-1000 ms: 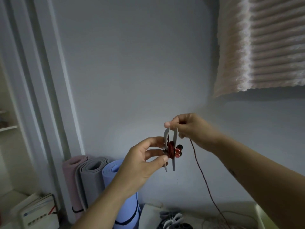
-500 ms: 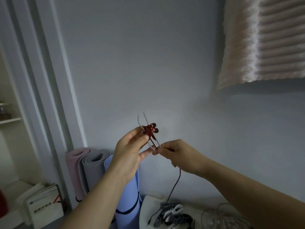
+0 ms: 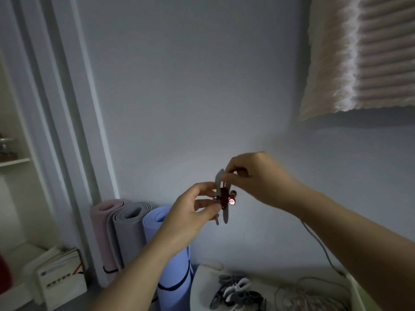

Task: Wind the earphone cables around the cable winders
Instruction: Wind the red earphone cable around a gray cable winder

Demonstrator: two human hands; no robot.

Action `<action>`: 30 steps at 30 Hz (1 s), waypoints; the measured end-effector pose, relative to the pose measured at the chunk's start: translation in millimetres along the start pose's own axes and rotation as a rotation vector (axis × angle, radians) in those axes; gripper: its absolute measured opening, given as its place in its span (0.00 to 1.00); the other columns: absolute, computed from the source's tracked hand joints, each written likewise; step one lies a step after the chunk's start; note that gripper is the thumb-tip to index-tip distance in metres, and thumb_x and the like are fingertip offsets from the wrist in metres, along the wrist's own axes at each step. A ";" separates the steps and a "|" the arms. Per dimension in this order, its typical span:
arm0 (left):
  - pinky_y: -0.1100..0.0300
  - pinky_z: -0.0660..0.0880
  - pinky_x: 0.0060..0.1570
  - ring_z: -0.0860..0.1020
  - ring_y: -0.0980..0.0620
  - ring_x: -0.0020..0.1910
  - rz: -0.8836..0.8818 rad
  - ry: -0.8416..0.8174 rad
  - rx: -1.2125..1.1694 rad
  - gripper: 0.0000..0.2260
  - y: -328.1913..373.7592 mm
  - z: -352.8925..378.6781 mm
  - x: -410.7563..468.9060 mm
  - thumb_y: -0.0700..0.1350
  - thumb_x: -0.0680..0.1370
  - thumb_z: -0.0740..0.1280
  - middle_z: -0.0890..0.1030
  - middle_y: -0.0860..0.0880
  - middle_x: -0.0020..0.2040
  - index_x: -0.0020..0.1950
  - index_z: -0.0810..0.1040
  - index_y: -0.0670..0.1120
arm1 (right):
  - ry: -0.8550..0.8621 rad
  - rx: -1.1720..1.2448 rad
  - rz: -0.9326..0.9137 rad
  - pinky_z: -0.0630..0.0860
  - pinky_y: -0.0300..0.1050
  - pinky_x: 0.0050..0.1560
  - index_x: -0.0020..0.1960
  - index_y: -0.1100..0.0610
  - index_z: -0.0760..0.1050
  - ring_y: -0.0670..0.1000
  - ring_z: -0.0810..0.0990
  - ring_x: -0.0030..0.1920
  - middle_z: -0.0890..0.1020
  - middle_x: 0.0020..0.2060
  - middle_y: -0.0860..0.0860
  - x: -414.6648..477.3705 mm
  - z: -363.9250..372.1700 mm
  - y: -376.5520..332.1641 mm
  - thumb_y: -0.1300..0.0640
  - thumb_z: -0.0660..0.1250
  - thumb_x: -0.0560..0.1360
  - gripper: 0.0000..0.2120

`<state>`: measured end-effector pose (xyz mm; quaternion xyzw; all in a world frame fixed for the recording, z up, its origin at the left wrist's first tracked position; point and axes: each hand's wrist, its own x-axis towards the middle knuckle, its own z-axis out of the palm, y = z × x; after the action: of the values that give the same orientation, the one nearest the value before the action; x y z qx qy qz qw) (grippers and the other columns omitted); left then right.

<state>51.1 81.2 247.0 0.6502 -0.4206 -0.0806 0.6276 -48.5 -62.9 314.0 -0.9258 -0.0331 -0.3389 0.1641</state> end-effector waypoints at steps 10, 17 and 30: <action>0.50 0.79 0.56 0.80 0.51 0.55 0.104 -0.181 0.037 0.16 18.5 3.9 -8.6 0.38 0.73 0.68 0.81 0.51 0.55 0.59 0.76 0.49 | -0.033 0.495 0.234 0.68 0.38 0.35 0.39 0.59 0.80 0.51 0.69 0.32 0.75 0.32 0.56 3.6 -7.2 25.5 0.40 0.68 0.64 0.21; 0.57 0.80 0.47 0.83 0.51 0.48 0.091 -0.029 -0.262 0.15 29.8 5.7 -1.7 0.29 0.75 0.67 0.82 0.47 0.52 0.58 0.76 0.44 | -0.124 0.741 0.371 0.67 0.42 0.36 0.33 0.59 0.75 0.46 0.65 0.27 0.67 0.23 0.47 -13.0 32.9 26.1 0.63 0.60 0.79 0.16; 0.60 0.80 0.43 0.81 0.56 0.42 -0.095 0.315 -0.334 0.13 0.3 -7.6 8.5 0.30 0.77 0.65 0.81 0.48 0.48 0.54 0.76 0.47 | -0.255 0.055 0.052 0.75 0.34 0.47 0.55 0.53 0.81 0.41 0.79 0.42 0.83 0.47 0.45 -21.7 29.7 3.1 0.54 0.59 0.81 0.12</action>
<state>61.2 81.4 252.3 0.5610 -0.2669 -0.0760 0.7799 -46.3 -55.1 278.0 -0.9571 -0.0388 -0.2131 0.1925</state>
